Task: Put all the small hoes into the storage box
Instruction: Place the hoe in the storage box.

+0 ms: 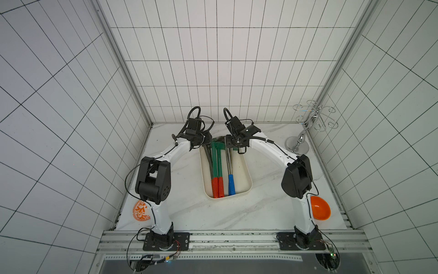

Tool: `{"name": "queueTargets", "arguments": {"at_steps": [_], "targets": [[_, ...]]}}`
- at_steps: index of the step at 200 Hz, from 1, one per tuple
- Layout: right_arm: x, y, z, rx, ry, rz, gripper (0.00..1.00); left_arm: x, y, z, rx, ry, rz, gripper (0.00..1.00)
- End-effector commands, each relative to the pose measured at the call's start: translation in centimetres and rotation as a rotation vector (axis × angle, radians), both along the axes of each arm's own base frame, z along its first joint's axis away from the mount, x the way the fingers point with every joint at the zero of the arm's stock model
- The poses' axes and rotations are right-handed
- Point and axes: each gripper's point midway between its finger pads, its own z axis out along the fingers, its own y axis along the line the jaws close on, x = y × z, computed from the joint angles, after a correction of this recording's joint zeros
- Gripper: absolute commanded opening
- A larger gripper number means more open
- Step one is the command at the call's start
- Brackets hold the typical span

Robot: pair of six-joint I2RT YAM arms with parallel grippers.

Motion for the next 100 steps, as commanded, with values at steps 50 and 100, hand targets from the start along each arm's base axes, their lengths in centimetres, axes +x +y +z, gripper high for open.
{"name": "queueTargets", "arguments": {"at_steps": [50, 100], "targets": [[-1.5, -0.6, -0.3, -0.009, 0.013, -0.002, 0.47, 0.4, -0.6, -2.6, 0.012, 0.044, 0.002, 0.24], [-1.7, -0.8, -0.9, -0.009, 0.023, -0.003, 0.46, 0.0, -0.8, -3.9, 0.015, 0.069, 0.001, 0.24]]}}
